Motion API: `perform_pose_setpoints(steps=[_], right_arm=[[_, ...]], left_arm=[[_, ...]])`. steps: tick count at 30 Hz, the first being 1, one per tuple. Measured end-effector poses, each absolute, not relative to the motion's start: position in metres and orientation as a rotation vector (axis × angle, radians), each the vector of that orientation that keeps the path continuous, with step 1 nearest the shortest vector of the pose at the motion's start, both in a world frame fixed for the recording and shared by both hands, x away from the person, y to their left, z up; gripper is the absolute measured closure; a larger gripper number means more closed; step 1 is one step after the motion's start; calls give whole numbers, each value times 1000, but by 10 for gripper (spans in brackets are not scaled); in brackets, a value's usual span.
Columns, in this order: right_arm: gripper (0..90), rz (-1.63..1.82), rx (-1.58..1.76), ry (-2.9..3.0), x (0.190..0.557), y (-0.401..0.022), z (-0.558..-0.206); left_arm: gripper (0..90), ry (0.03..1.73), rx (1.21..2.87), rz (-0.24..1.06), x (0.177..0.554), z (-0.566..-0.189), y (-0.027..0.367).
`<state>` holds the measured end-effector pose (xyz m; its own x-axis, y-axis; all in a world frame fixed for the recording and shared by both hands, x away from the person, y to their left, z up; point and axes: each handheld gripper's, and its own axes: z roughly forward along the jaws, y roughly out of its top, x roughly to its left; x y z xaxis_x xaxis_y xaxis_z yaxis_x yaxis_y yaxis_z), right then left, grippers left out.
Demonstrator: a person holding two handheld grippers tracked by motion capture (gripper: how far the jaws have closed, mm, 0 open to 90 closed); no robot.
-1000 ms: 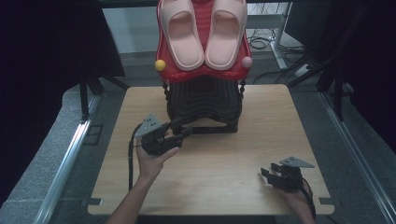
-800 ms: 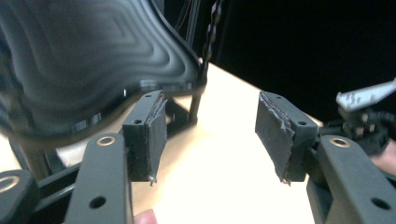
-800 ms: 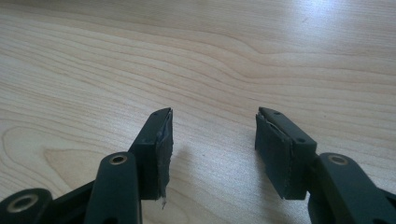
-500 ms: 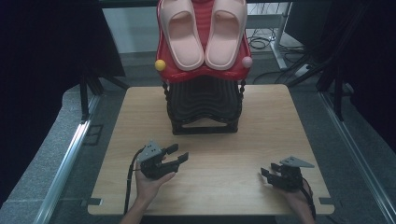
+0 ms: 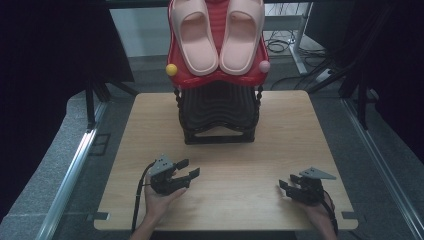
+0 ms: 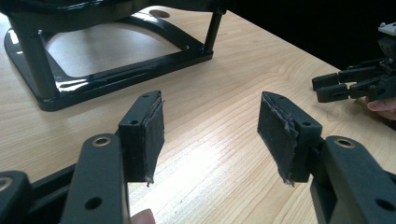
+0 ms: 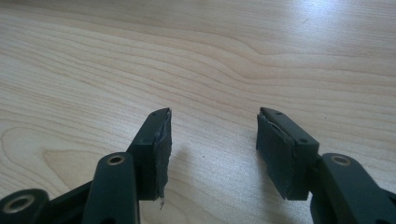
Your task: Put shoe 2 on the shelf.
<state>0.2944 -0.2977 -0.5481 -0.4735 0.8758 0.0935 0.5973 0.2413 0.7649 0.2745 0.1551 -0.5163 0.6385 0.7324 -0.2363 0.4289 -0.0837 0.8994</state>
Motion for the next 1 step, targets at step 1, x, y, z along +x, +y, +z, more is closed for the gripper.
perform_pose_setpoints(steps=[1], right_arm=[[451, 1087, 1356, 2167, 295, -298, -548]], left_arm=[[408, 956, 1710, 331, 275, -516, 157]])
